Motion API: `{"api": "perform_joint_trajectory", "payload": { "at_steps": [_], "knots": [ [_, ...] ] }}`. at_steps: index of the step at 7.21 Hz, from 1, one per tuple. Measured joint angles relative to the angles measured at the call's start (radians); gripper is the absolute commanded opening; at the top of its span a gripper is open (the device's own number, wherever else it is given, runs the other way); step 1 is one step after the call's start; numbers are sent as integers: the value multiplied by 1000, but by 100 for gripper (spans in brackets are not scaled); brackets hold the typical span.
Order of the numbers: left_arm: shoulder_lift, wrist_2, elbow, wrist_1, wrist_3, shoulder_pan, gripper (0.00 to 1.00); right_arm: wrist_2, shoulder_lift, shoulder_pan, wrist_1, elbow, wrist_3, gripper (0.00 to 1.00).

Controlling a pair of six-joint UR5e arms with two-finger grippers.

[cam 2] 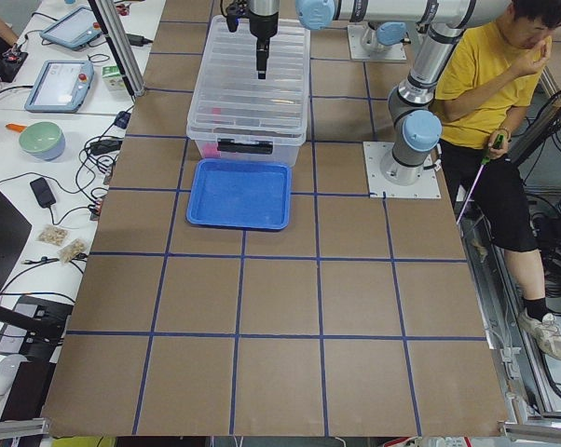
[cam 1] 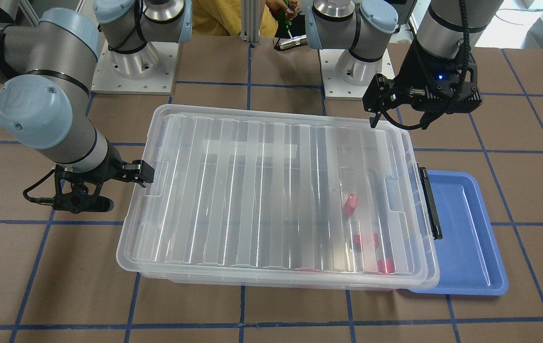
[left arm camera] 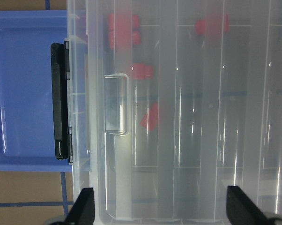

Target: Place red block in blue tray from box

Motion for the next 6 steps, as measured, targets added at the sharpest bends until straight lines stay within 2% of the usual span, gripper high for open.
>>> {"api": "perform_joint_trajectory", "payload": {
  "at_steps": [6],
  "knots": [
    [0,1,0,0,0,0,100,-10,0,-120,2,-1,-82,100]
  ]
}}
